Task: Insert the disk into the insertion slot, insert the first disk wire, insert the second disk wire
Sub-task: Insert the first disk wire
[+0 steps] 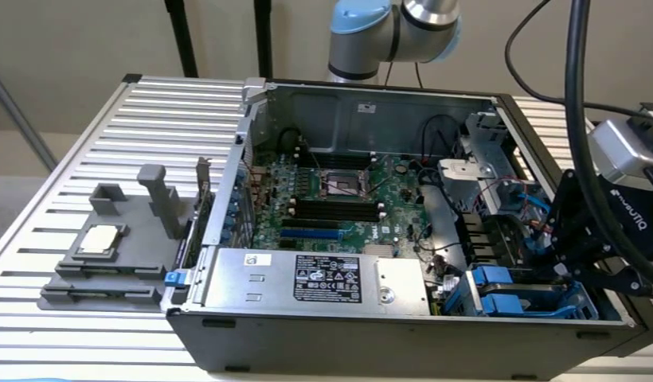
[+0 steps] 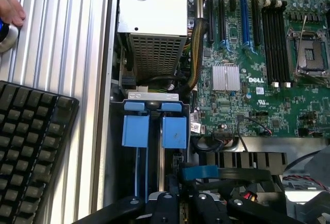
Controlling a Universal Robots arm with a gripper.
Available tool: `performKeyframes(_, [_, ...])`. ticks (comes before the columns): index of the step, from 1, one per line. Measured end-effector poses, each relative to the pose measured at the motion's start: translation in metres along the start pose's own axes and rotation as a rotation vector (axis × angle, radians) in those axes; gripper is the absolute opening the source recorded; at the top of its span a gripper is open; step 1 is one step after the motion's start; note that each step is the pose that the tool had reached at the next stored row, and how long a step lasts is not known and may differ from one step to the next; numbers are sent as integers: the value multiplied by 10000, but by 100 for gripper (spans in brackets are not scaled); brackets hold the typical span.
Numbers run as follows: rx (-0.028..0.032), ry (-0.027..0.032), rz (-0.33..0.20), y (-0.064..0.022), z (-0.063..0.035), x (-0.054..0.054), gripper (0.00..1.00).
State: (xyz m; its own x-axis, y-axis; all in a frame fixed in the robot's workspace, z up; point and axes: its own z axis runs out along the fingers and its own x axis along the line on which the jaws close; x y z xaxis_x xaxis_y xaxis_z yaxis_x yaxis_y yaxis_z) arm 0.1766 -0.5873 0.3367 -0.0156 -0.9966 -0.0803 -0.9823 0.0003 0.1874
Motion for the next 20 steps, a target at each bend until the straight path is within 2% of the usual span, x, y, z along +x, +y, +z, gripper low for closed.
performKeyframes(12, [-22, 22, 6, -13, 46, 4, 16])
performKeyframes(20, [-81, 19, 11, -15, 51, 5, 18])
